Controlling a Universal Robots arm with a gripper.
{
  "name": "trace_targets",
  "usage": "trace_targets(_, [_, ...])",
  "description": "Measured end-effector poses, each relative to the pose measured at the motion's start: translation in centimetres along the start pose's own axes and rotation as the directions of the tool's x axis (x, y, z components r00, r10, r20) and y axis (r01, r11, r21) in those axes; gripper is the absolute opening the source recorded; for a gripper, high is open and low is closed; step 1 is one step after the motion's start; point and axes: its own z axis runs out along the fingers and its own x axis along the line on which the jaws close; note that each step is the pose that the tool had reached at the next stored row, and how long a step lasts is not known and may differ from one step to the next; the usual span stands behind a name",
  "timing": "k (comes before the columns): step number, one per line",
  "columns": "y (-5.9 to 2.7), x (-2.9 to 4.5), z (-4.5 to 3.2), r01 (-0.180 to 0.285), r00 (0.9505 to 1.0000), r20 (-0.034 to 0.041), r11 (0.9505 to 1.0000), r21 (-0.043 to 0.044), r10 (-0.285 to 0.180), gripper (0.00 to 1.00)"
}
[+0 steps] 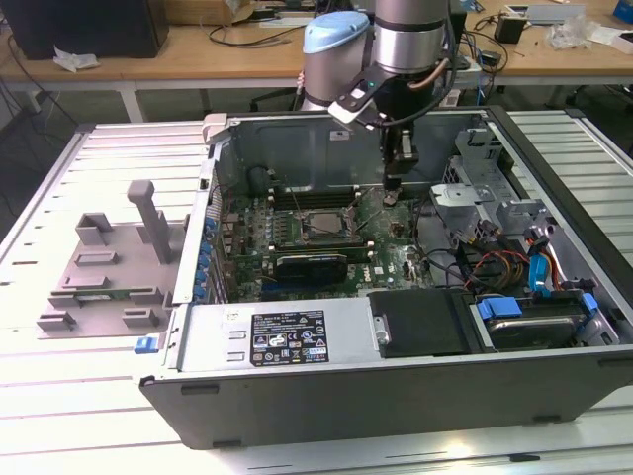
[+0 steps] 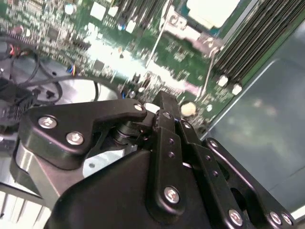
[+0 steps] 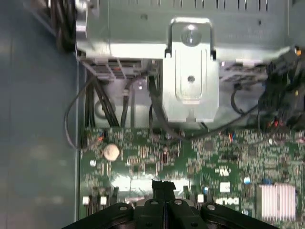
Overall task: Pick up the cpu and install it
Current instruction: 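Close the cpu cover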
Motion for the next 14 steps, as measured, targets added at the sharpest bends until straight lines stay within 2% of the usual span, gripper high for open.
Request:
trace_targets(1, [0.32,0.00,0.02,0.000,1.0000,0.0000,1.0000,0.0002,0.000,0.11])
trace_targets(4, [0.42,-0.01,0.05,0.000,1.0000,0.0002,1.0000,0.0003,0.000,0.11])
trace_targets(12, [0.34,0.08,2.14,0.000,1.0000,0.0000,1.0000,0.0045,0.000,0.11])
trace_targets(14, [0.33,0.09,2.30,0.000,1.0000,-0.0001,1.0000,0.0048,0.000,0.11])
